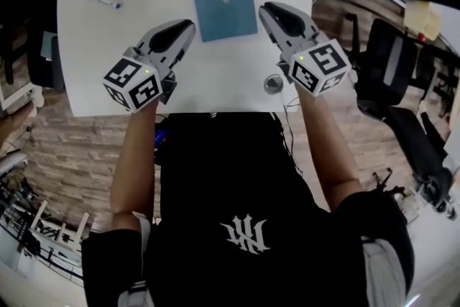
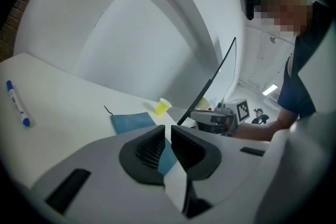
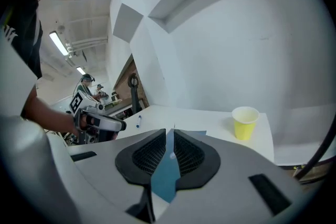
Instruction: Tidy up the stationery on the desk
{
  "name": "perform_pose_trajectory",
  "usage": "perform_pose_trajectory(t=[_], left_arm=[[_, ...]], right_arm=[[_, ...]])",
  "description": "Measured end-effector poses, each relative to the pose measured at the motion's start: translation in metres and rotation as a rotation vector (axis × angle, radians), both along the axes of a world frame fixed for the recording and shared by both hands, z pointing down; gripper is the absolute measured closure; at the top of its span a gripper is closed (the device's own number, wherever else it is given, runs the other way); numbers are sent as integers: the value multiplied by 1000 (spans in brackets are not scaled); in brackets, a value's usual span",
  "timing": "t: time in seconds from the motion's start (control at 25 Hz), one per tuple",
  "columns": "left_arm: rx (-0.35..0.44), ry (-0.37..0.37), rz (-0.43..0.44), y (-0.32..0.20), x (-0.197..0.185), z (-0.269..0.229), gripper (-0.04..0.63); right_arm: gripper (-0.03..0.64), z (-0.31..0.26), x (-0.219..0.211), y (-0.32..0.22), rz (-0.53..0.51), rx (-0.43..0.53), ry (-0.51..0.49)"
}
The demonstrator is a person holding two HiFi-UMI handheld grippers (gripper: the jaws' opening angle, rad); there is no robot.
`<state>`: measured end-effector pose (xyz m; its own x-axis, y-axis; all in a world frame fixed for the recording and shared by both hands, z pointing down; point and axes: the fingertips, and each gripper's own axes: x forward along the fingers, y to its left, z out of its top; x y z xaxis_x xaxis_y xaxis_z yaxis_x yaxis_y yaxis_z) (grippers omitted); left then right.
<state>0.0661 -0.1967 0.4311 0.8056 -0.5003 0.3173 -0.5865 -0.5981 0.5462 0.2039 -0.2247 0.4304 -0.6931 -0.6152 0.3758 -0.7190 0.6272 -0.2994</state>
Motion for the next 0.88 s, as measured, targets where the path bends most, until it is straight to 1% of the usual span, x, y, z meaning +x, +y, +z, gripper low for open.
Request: perform_pose_trajectory(t=[0.16, 0.2, 0.32, 0.48, 0.6, 0.76, 0.88], left_arm=[[-58, -21, -38, -18, 3, 25, 521], [-75, -26, -46, -21, 4, 31, 515], [-127, -50, -59, -27, 5, 53, 500], [-178, -100, -87, -33, 2, 76, 483], [-235, -151, -107, -34, 1, 92, 463], [-286, -248, -107, -32, -1, 109, 449], [-325, -267, -107, -30, -1, 117, 449]], right_arm=[[565, 17, -3, -18, -20, -36, -11], [555, 23, -3, -21, -20, -50, -9], [492, 43, 0, -30, -12, -104, 5], [459, 68, 2, -29, -29, -185, 35], [457, 85, 7, -26, -11, -257, 43], [457, 103, 7, -24, 25, -338, 62], [457, 114, 5, -21, 24, -387, 93]])
